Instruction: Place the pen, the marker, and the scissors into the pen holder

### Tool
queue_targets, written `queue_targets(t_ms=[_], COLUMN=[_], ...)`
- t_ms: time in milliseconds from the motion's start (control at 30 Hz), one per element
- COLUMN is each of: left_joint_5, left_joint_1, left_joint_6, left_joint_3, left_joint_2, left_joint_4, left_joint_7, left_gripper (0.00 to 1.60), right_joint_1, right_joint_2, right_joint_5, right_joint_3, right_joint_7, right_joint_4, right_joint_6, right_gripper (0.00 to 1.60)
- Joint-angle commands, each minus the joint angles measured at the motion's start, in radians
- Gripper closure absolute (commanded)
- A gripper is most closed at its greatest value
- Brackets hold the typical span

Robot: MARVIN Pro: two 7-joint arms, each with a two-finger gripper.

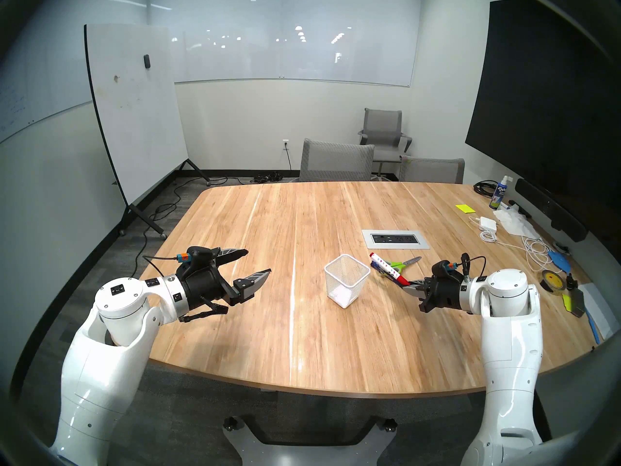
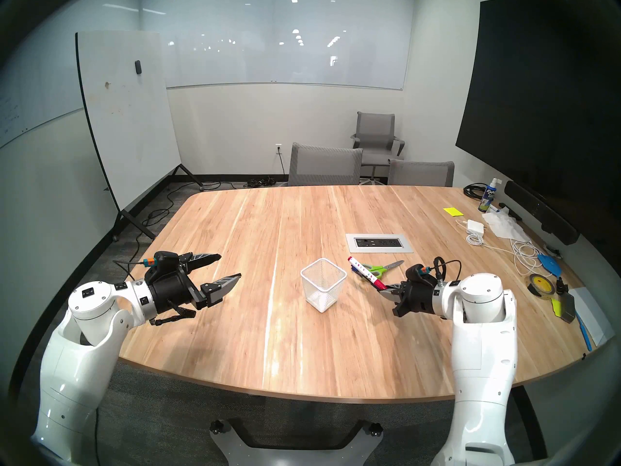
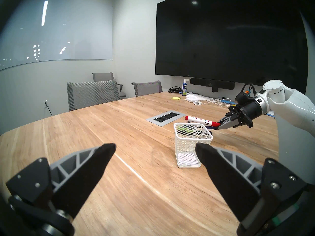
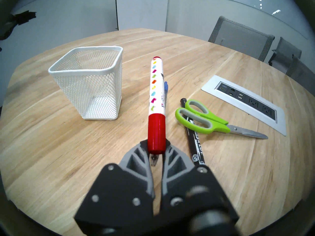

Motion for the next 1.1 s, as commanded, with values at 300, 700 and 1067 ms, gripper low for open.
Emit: queue_targets(t_ms=[300,700,1067], left_joint_5=[0.0,0.0,0.0], left_joint_1=[-0.001,-0.001,-0.002], left_joint_6=[-0.001,-0.001,-0.001], left_joint_3=[-0.001,-0.001,-0.001], left_joint_2=[0.001,0.001,0.001], left_joint_4=[-0.014,-0.014,-0.014], left_joint_7=[-0.001,-0.001,-0.001], left_gripper=[0.0,0.0,0.0], right_joint_1=[0.022,0.019,0.027], right_joint_2=[-0.004,-0.011,-0.035], right_joint_5=[0.047,0.072,0.079], right_joint_3=[0.059,0.101,0.106], right_joint_7=[0.037,0.073,0.094], right_joint_4=[-0.053,-0.086,-0.147], right_joint_6=[-0.007,-0.007,0.004], right_gripper=[1.6,1.6,1.6])
